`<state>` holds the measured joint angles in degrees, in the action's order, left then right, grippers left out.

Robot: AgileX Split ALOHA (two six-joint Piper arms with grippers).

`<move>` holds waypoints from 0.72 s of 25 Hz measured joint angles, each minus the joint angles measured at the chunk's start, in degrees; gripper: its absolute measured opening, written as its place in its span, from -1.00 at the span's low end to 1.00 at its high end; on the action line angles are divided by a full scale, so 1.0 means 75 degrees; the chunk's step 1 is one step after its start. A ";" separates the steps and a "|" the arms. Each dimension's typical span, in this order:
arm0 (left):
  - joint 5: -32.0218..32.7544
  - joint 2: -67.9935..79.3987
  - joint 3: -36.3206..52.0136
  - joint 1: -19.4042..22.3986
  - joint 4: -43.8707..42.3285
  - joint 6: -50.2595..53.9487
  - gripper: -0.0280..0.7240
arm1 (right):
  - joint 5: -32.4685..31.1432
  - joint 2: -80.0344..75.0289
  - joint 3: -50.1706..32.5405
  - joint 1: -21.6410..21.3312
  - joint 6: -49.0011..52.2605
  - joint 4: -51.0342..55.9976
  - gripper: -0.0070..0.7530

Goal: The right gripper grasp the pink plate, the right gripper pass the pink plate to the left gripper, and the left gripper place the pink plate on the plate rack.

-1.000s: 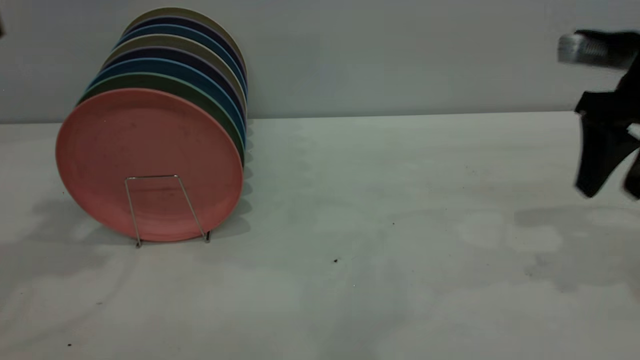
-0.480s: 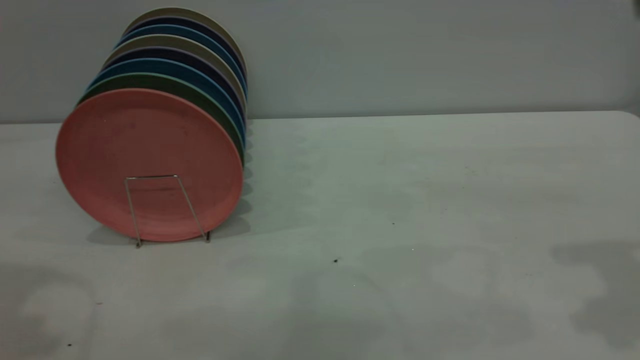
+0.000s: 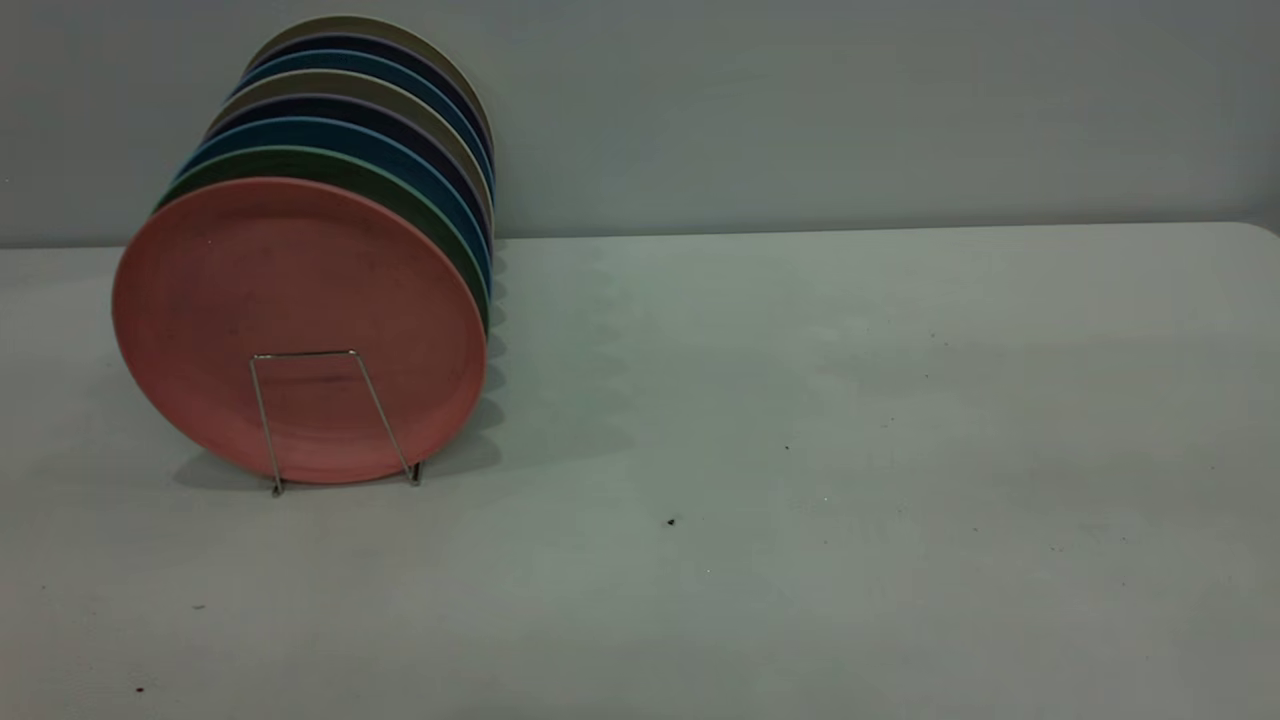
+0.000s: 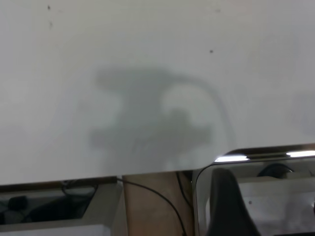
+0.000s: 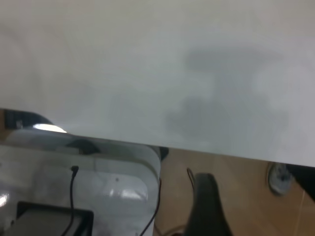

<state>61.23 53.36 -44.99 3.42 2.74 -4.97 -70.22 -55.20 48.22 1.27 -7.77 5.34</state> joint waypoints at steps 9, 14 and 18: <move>-0.0020 -0.2684 0.1636 0.0000 0.0000 0.0077 0.26 | 0.0527 0.3091 -0.2124 0.0000 -0.0446 0.0021 0.56; 0.0190 -0.4182 0.2174 -0.0007 0.0000 0.0138 0.26 | 0.0717 0.4465 -0.2764 0.0000 -0.0447 0.0007 0.56; 0.0306 -0.4927 0.2270 -0.0007 0.0094 0.0138 0.26 | 0.0741 0.5044 -0.2770 0.0000 -0.0413 -0.0017 0.53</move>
<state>63.53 16.41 -27.96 3.36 3.45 -3.94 -64.66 -17.37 27.45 1.27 -10.87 5.21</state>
